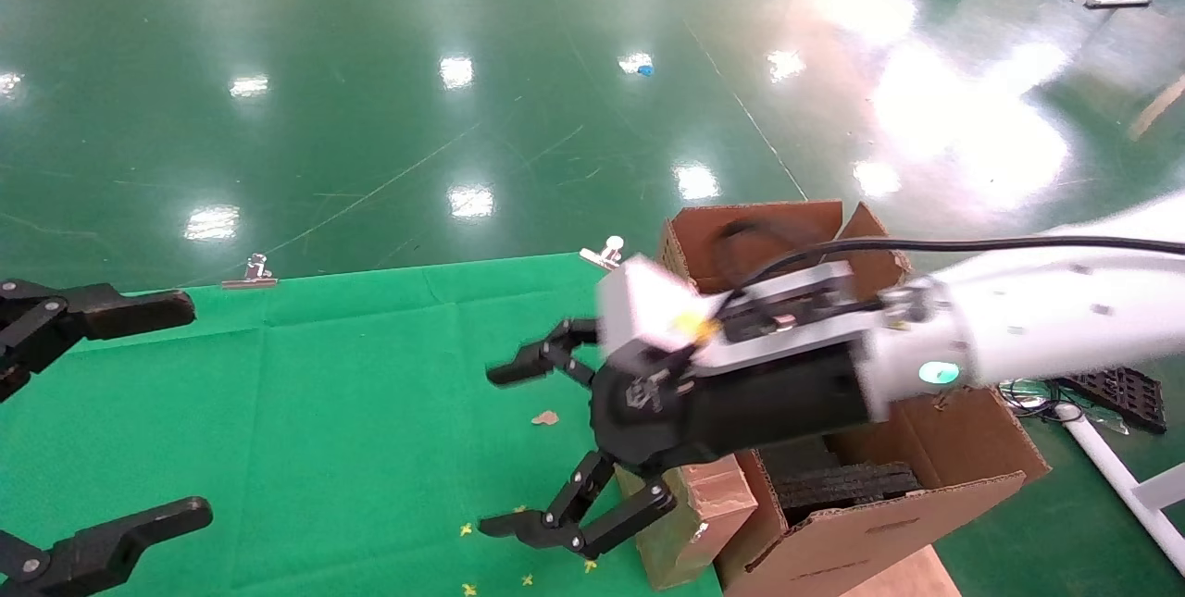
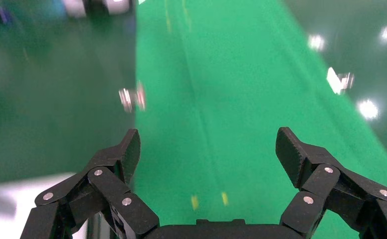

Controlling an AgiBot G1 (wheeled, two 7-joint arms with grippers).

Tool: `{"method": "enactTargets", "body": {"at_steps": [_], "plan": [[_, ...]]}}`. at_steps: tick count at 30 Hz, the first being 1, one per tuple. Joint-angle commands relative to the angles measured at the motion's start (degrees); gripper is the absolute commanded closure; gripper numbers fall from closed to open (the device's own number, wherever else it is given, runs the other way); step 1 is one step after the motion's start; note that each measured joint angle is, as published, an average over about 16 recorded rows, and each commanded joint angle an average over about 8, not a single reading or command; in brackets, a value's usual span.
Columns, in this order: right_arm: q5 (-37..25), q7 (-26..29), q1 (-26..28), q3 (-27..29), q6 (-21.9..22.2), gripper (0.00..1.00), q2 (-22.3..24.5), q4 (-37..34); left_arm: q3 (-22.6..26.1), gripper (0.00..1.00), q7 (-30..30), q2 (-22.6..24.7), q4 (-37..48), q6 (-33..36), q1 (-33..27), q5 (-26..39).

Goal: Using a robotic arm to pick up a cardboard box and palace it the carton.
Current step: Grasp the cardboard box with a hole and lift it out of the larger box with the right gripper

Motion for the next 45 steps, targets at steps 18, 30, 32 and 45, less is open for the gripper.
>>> {"method": "enactTargets", "body": {"at_steps": [18,30,32,45], "plan": [[-18.23,10.01,35.24,-32.14,-4.34,0.0,-4.78,0.55,0.05,0.0,0.02,-0.02,0.0,-0.02,-0.01,-0.03],[-15.58,11.56,47.61,-54.57,-3.38,0.0,-5.6,0.69,0.08,0.0,0.04,-0.03,0.0,-0.03,-0.02,-0.05],[-14.97,12.1,48.25,-56.83,-3.03,0.0,-6.07,0.69,0.08,0.0,0.04,-0.03,0.0,-0.03,-0.02,-0.06],[-13.29,18.74,51.23,-63.63,-1.39,0.0,-8.01,0.46,0.12,0.0,0.06,-0.05,0.0,-0.05,-0.03,-0.08]]}}
